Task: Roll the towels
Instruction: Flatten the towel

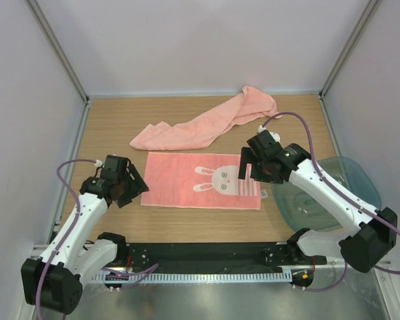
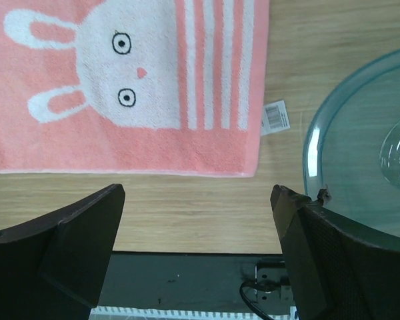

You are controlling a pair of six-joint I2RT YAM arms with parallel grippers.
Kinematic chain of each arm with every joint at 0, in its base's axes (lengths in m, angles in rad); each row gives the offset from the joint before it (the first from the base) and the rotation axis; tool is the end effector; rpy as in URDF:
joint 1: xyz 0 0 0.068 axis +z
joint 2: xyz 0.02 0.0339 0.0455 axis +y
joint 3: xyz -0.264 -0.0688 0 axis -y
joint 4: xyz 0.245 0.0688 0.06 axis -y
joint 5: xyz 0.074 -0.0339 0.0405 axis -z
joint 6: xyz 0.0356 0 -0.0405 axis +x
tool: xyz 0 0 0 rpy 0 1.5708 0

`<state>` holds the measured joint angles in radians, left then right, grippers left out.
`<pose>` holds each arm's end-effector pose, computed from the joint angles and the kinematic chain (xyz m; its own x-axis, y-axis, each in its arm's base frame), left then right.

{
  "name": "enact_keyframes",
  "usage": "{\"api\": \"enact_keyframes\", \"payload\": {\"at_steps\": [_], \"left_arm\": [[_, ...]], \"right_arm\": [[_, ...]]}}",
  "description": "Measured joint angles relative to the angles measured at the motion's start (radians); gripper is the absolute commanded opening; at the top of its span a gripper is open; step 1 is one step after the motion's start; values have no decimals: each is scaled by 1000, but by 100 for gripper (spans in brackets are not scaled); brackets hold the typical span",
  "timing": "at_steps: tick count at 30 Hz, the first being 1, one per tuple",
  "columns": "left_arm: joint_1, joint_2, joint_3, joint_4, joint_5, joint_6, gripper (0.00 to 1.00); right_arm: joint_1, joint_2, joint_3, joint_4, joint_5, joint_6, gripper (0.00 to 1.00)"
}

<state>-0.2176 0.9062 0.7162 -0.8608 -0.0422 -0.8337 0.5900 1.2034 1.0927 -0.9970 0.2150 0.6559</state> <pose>0.1600 -0.0338 0.2389 -0.7141 -0.5997 -0.3611 -0.4962 0.7975 -0.3433 0.1903 0.1183 0.2951 -0.8724 0.1330 -0.4704 0.0854 0.9890 0.1212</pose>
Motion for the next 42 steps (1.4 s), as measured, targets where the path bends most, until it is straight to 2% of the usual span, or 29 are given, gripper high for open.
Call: {"api": "enact_keyframes", "payload": {"at_steps": [4,16,24,27,28,30,31,34,42], "left_arm": [[0,58,-44,65,-14,-27,70],[0,264,-126,220,-36,-53,47],[-4,335,-122,266,-40,-53,44],[-10,335,-123,270,-46,-53,35],[-11,335,-125,276,-48,-55,28],[-12,335,-129,285,-51,-56,20],[-13,335,-130,287,-51,-58,12],[-14,334,-132,289,-52,-57,0],[-14,245,-129,277,-74,-51,0]], "right_arm": [[6,71,66,7,21,-33,100],[6,153,71,55,18,-131,100],[3,190,75,79,2,-163,100],[-3,196,75,88,-3,-170,99],[-3,196,75,89,-5,-172,99],[-5,197,75,93,-10,-177,98],[-5,197,75,94,-11,-179,97],[-6,198,75,99,-18,-183,95],[-9,198,19,155,-90,-165,92]]}}
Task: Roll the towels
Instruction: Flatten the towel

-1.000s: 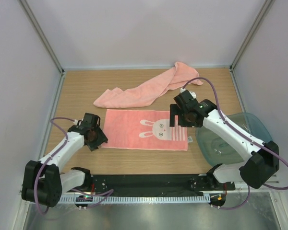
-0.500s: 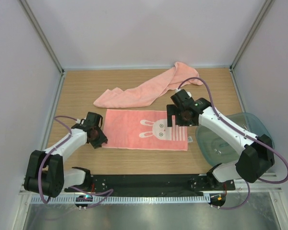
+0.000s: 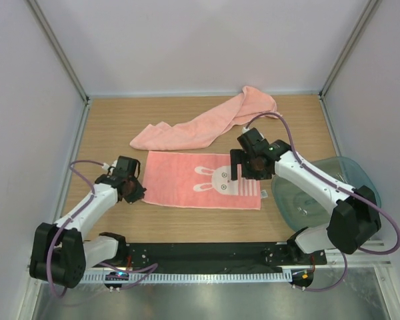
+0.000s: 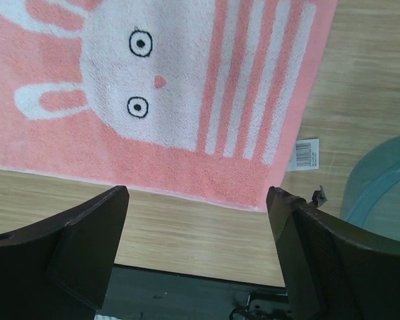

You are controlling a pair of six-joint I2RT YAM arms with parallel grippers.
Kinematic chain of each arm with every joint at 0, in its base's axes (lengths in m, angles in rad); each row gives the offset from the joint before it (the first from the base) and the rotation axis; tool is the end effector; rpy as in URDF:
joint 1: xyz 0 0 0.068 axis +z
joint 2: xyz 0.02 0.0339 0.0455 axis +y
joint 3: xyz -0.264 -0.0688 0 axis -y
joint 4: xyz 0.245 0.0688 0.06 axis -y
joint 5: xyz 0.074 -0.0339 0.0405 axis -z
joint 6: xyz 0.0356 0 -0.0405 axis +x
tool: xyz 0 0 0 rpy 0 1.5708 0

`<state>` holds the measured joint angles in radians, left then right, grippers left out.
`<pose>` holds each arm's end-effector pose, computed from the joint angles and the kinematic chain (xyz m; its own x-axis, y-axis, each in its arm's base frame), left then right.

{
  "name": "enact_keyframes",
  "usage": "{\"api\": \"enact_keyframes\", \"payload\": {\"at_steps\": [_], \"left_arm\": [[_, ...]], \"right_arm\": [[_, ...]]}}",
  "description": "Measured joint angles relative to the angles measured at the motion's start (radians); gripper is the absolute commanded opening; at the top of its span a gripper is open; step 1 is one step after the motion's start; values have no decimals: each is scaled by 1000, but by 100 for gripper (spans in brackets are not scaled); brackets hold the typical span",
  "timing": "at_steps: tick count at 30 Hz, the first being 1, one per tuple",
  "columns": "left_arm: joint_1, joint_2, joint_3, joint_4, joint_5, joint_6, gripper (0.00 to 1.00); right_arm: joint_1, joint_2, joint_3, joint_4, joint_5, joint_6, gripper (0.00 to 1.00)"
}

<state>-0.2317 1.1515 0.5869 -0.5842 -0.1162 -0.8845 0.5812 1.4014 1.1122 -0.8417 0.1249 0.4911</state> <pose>0.1921 -0.0411 0.1745 -0.7033 -0.6235 -0.3414 -0.5716 0.7816 -0.2498 0.2314 0.1467 0.2624 -0.9029 -0.0332 -0.4287 -0.0846 0.9912 0.1014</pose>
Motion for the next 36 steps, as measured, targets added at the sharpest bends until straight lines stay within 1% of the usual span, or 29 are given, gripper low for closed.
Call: {"api": "enact_keyframes", "payload": {"at_steps": [3,7,12,15,16,17,22,29,36], "left_arm": [[7,-34,19,-42,-39,1,0],[46,-90,40,-92,-85,-2,0],[56,-157,35,-152,-132,-43,0],[63,-202,21,-165,-153,-66,0],[64,-212,18,-172,-158,-76,0],[64,-217,16,-177,-162,-82,0],[64,-225,5,-185,-164,-101,0],[64,-229,-3,-184,-164,-104,0],[64,-240,-8,-184,-164,-104,0]], "right_arm": [[0,0,-45,16,-23,14,91],[1,14,-93,34,-42,40,90],[4,15,-172,56,-41,86,87],[5,12,-227,67,-42,117,83],[6,11,-243,68,-43,128,78],[8,9,-256,71,-45,138,76],[23,-31,-334,101,-60,196,68],[42,-49,-393,147,-82,248,54],[45,-46,-406,183,-84,267,47]]}}
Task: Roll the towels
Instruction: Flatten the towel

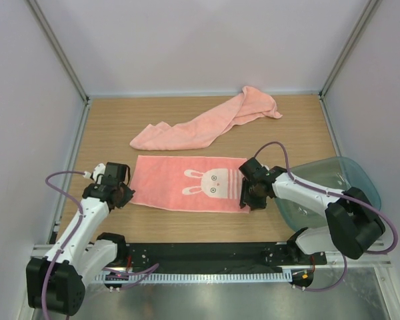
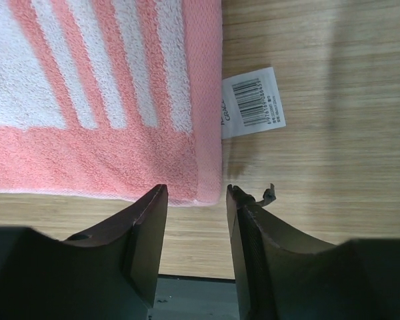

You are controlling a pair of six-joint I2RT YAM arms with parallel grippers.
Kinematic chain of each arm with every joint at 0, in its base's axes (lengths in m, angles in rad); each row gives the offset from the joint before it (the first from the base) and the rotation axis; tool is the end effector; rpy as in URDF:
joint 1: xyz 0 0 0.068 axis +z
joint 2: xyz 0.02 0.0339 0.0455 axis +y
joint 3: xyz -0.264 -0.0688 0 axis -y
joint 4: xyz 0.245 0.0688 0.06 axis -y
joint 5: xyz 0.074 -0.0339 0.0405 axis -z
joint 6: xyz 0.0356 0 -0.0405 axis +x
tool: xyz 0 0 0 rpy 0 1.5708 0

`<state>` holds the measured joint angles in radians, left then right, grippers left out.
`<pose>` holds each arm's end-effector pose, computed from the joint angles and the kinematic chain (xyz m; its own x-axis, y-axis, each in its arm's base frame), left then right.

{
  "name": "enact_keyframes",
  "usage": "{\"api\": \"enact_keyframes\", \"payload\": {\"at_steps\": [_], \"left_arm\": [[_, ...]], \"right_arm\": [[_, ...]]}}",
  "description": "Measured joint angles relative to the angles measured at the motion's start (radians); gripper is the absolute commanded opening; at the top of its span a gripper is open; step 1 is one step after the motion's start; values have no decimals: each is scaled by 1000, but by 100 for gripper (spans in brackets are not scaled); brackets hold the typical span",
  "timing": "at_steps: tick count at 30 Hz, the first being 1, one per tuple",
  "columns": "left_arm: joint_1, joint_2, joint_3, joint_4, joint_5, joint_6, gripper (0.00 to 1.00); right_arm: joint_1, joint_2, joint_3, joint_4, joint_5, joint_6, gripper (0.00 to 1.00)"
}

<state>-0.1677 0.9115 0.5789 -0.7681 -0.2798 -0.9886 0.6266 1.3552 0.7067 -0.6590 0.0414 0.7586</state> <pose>0.1579 -0.0168 0.2024 -0.5143 -0.7271 -0.4547 -0.7138 0.6568 -0.2430 0.1819 0.1299 0.1654 -0.9647 0.1502 -0.2164 0.1191 0.9815 0.1500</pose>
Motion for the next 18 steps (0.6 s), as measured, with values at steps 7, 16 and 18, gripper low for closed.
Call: {"api": "enact_keyframes", "payload": {"at_steps": [7,16,18], "left_arm": [[0,-5,0,0,0,0,0],[0,-53,-12,2,14,-1,0],[0,-84,-17,0,21,-4,1]], "right_arm": [[0,29,-13,33,-3,5,44],[1,28,-19,42,-3,4,12],[3,26,-19,41,-3,5,2]]}}
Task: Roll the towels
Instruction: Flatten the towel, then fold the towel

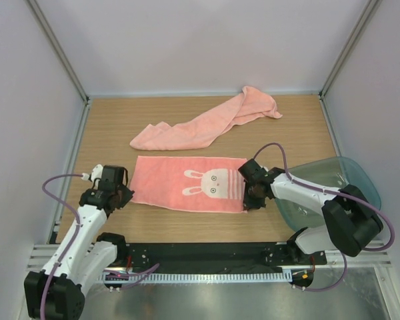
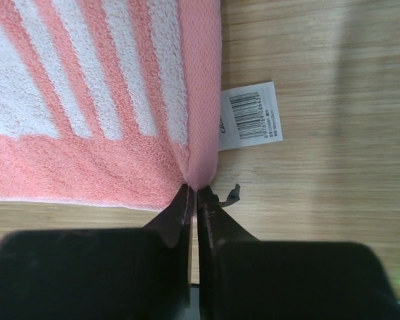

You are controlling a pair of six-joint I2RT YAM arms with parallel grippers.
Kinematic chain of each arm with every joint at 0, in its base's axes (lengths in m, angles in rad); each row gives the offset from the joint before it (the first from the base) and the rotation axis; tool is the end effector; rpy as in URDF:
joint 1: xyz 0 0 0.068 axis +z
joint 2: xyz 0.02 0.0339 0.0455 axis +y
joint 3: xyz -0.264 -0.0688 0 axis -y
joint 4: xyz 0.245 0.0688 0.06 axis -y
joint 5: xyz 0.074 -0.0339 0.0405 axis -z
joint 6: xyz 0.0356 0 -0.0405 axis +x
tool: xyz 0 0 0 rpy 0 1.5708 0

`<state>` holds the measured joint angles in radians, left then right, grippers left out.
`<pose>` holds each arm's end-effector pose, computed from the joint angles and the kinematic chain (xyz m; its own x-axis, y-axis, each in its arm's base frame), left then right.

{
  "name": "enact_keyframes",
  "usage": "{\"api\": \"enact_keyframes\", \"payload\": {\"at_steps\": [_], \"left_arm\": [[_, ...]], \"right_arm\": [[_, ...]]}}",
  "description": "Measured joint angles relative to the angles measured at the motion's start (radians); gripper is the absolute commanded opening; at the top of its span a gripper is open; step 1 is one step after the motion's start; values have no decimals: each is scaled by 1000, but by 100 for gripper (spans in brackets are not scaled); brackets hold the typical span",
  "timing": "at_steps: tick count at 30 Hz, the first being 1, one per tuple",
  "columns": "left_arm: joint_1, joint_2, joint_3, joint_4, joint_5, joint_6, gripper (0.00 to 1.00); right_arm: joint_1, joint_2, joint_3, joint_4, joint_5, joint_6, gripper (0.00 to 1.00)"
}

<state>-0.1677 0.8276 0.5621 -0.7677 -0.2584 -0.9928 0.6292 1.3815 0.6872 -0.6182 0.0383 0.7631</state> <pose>0.1485 -0.0159 0.2084 -0.4898 -0.7384 -0.4636 -0.6916 0.6528 -0.3090 0.1827 0.1313 0.1562 -0.9659 0.1512 -0.2102 0.1210 0.9813 0.1498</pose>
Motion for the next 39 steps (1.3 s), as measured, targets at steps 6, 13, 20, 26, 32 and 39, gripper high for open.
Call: {"api": "enact_keyframes", "payload": {"at_steps": [6,13,20,26,32,39], "left_arm": [[0,-111,6,-30,15,-21,0],[0,-155,58,-100,70,-31,0],[0,-126,135,-125,77,-21,0],[0,9,219,-111,76,10,0],[8,114,283,-90,75,48,0],[47,278,351,-32,76,95,0]], "right_arm": [[3,-43,1,-47,9,-1,1],[4,-119,33,-146,4,-10,1],[-2,-64,223,-223,33,-68,1],[-71,54,352,-229,51,-140,1],[-143,167,456,-240,53,-199,1],[-182,290,571,-244,37,-246,1]]}}
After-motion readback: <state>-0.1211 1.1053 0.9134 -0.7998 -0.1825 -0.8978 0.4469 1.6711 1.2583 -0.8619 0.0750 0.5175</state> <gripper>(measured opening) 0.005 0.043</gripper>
